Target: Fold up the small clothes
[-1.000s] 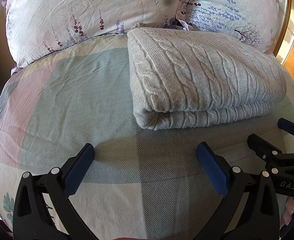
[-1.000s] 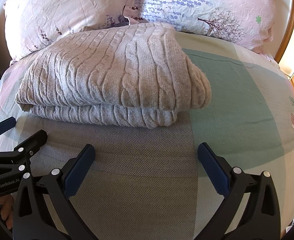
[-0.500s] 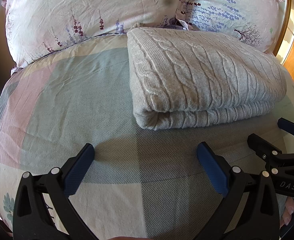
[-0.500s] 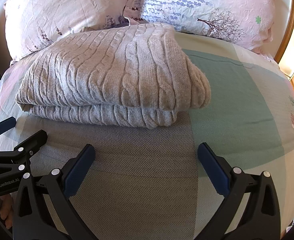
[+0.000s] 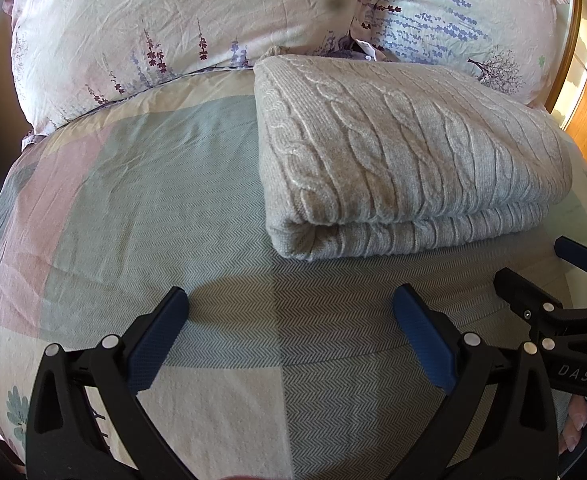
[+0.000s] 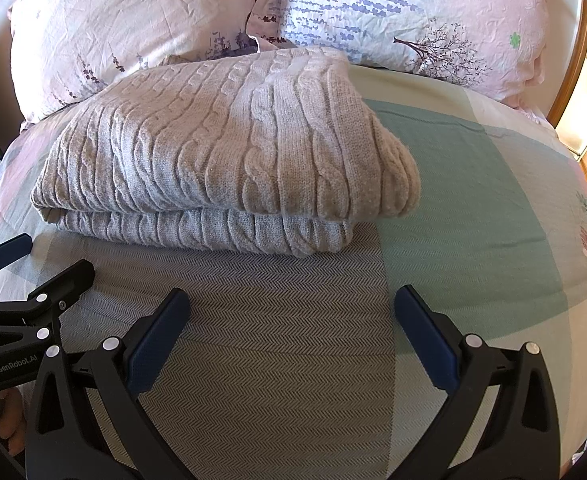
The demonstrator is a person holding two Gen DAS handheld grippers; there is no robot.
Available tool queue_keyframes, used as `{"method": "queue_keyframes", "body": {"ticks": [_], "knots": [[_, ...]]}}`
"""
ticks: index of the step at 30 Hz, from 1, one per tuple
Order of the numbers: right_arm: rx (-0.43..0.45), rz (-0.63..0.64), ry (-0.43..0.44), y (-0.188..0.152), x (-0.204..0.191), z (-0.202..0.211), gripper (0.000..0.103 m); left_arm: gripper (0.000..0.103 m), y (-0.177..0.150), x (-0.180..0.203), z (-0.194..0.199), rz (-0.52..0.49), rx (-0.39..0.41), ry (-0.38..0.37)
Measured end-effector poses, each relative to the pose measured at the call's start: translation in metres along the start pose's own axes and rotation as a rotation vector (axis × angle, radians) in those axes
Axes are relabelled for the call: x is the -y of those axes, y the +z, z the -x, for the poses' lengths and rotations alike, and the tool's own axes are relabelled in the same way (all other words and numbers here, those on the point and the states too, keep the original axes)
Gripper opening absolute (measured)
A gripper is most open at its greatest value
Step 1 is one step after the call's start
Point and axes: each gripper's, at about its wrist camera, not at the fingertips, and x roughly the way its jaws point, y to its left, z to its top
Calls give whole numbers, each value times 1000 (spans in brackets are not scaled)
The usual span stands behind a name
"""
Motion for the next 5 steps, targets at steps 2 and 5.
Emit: {"method": "queue_keyframes", "body": {"ticks": [2, 5], "knots": [[0, 0, 0, 0, 0, 0, 102, 101, 0, 0, 0, 0, 0, 0], [1, -1, -1, 0, -1, 0, 102, 101, 0, 0, 0, -1, 0, 0]]}}
